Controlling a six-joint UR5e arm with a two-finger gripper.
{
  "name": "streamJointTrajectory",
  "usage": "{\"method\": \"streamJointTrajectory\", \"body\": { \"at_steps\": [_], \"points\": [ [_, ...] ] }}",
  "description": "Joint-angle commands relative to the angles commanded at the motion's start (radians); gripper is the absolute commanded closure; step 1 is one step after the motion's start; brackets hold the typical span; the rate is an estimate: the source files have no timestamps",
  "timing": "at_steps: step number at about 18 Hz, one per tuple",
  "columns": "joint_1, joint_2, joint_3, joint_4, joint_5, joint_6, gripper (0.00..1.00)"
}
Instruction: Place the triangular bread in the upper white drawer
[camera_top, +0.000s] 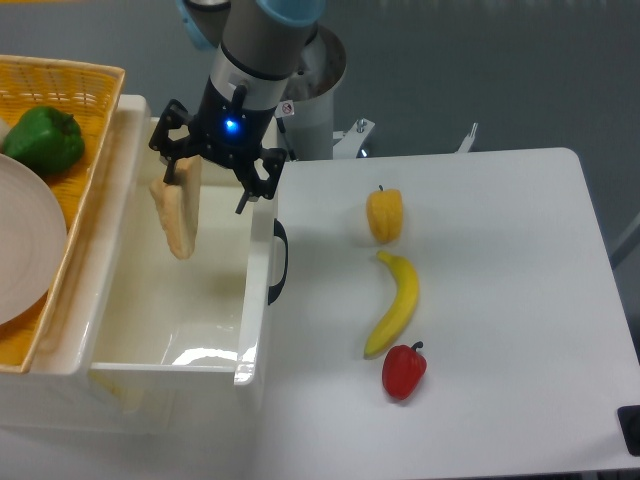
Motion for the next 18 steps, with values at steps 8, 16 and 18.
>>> {"method": "streamJointTrajectory", "body": {
  "at_steps": [8, 16, 18],
  "points": [
    [0.043, 0.0, 0.017, 0.009, 0.017, 0.003, 0.01],
    [0.141, -0.014, 0.025, 0.008, 0.205, 0.176, 0.0],
    [0.141, -0.035, 0.023, 0.008, 0.28, 0.208, 0.0]
  ]
}}
